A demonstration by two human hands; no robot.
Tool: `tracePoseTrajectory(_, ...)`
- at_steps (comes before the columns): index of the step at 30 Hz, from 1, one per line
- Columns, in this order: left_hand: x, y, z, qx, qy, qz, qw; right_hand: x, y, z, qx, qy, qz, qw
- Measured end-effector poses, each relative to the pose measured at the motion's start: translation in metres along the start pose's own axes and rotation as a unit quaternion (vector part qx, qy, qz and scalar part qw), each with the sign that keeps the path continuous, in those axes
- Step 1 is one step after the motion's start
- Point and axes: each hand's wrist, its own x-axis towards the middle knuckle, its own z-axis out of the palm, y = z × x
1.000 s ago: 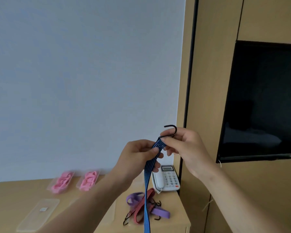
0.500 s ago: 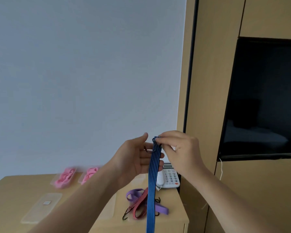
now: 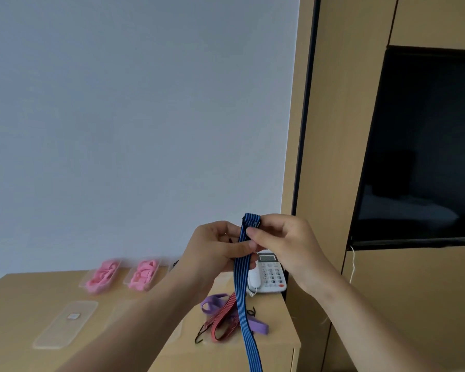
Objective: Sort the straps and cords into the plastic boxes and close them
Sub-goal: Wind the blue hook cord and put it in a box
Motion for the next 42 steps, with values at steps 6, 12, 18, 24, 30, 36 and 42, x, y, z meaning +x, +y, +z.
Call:
tracePoseTrajectory(6,0.000,-0.006,0.001,0.072,-0.012,-0.072,0.995,-0.001,0.008,-0.001,0.006,0.024,-0.022,0.999)
tracePoseTrajectory(12,0.002,-0.011,-0.004,-0.104,-0.062,-0.171,0.978,0.000,0.014,-0.002,-0.122,0.068,-0.146,0.979)
tracePoseTrajectory(18,0.005,-0.015,-0.010,-0.268,-0.083,-0.197,0.939,-0.004,0.024,0.004,-0.244,0.090,-0.297,0.919)
tracePoseTrajectory(24,0.007,-0.022,-0.010,-0.235,-0.069,-0.168,0.955,-0.006,0.026,0.004,-0.313,0.027,-0.306,0.899)
tracePoseTrajectory(30,0.006,-0.025,-0.008,-0.206,-0.049,-0.143,0.967,-0.014,0.029,0.001,-0.354,-0.078,-0.228,0.904)
tracePoseTrajectory(36,0.004,-0.027,-0.001,-0.063,0.006,-0.044,0.997,-0.020,0.031,0.011,-0.177,0.074,-0.100,0.976)
tracePoseTrajectory(42,0.003,-0.023,0.006,0.033,0.034,0.010,0.999,-0.012,0.035,0.006,-0.048,0.012,0.038,0.998)
